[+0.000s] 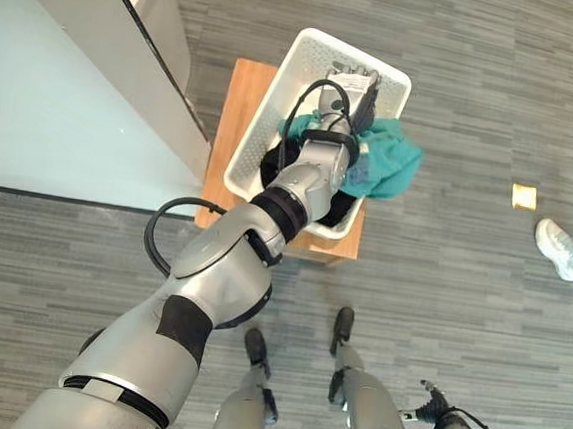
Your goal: Pick up bed clothes into laundry basket.
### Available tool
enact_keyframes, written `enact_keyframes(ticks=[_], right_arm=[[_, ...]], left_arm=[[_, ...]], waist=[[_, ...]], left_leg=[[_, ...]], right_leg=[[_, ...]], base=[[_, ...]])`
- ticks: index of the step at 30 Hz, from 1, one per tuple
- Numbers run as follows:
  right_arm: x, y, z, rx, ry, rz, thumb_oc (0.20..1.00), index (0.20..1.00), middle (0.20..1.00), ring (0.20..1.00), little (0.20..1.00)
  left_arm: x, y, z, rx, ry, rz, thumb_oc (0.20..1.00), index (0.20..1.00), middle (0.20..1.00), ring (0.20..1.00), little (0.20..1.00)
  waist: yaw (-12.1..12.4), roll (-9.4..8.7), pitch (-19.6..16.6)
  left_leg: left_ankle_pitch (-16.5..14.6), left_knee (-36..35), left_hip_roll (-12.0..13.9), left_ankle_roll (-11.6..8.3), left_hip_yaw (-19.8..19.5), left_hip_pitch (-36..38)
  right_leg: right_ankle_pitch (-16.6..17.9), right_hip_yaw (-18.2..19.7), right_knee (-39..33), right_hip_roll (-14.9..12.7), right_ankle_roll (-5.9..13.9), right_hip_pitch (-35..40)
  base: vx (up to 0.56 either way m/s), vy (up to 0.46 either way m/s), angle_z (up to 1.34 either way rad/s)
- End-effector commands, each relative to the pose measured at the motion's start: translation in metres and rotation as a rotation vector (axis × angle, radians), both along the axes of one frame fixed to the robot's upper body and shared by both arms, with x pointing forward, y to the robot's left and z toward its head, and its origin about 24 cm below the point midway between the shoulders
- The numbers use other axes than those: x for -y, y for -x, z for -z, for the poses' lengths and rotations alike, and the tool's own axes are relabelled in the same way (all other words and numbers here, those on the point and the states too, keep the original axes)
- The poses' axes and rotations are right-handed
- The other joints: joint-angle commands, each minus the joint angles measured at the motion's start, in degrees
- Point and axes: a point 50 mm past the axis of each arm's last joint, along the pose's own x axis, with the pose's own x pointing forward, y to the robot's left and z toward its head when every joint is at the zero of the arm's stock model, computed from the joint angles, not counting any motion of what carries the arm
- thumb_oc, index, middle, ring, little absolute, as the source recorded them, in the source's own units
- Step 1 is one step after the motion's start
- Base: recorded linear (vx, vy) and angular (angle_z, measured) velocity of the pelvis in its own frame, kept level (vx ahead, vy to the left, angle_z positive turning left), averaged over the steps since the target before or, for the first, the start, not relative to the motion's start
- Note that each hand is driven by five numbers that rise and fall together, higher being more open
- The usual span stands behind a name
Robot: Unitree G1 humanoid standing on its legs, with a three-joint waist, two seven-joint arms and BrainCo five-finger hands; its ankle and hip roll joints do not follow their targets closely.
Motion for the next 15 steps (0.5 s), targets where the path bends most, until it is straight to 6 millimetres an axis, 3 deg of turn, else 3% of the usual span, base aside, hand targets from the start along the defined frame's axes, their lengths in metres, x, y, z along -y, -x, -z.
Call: enact_keyframes(ticks=[1,6,7,8,9,10,14,15], right_arm=[[0.017,-0.002,-0.005,0.02,0.023,0.076,1.0,1.0,1.0,1.0,1.0],[0.015,-0.001,-0.004,0.019,0.013,0.09,1.0,1.0,1.0,1.0,1.0],[0.013,0.002,-0.002,0.015,0.002,0.095,1.0,1.0,1.0,1.0,1.0],[0.012,0.006,0.0,-0.004,0.01,0.094,1.0,1.0,1.0,1.0,1.0],[0.01,0.017,0.005,-0.026,0.013,0.096,1.0,1.0,1.0,1.0,1.0],[0.014,0.025,0.006,-0.041,0.015,0.113,1.0,1.0,1.0,1.0,1.0],[0.02,0.037,0.008,-0.058,0.017,0.124,1.0,1.0,1.0,1.0,1.0],[0.021,0.037,0.008,-0.057,0.017,0.124,1.0,1.0,1.0,1.0,1.0]], left_arm=[[0.017,0.008,-0.062,0.151,0.01,0.034,0.2,0.2,0.2,0.2,0.2],[0.02,0.011,-0.067,0.163,0.022,0.052,0.2,0.2,0.2,0.2,0.2],[0.026,0.015,-0.067,0.166,0.078,0.092,0.633,0.633,0.633,0.633,0.633],[-0.051,-0.008,-0.047,0.105,0.105,-0.072,1.0,1.0,1.0,1.0,1.0],[-0.07,-0.009,-0.028,0.098,0.176,-0.09,1.0,1.0,1.0,1.0,1.0],[-0.07,-0.006,-0.017,0.098,0.223,-0.056,1.0,1.0,1.0,1.0,1.0],[-0.035,0.013,-0.026,0.15,0.388,0.144,1.0,1.0,1.0,1.0,1.0],[-0.035,0.013,-0.026,0.15,0.388,0.144,1.0,1.0,1.0,1.0,1.0]], waist=[[1.4,2.52,1.2],[1.7,2.03,2.1],[1.9,1.75,2.5],[2.3,1.78,2.6],[2.3,1.69,2.5],[2.5,1.67,2.4],[2.5,1.62,1.7],[2.4,1.6,1.6]], left_leg=[[1.2,0.1,3.2,-1.84,-4.2,-6.0],[1.5,0.1,3.3,-1.84,-4.8,-7.2],[1.4,0.1,3.4,-1.91,-5.1,-7.4],[1.4,0.1,3.5,-1.99,-5.4,-7.4],[1.3,0.1,3.2,-1.98,-5.5,-7.4],[1.3,0.1,3.2,-1.95,-5.5,-7.2],[0.8,0.1,3.0,-1.98,-5.4,-5.8],[0.9,0.1,2.9,-1.93,-5.4,-6.0]], right_leg=[[-6.2,-3.2,0.9,-4.1,7.75,2.5],[-6.0,-3.6,0.9,-4.3,7.85,1.8],[-6.1,-3.7,0.9,-4.3,7.92,1.8],[-6.0,-3.8,0.9,-4.3,7.85,1.8],[-6.0,-3.9,0.9,-4.5,7.86,2.0],[-6.0,-4.0,0.9,-4.5,7.9,2.1],[-6.4,-4.2,0.9,-4.8,7.96,3.8],[-6.3,-4.2,0.9,-4.8,7.94,3.7]], base=[[-0.02,0.0,0.03],[-0.02,-0.008,0.05],[-0.01,-0.025,0.1],[0.0,-0.025,0.12],[0.0,0.0,0.0],[0.0,0.011,-0.17],[0.0,0.002,-0.02],[0.01,-0.012,0.22]])
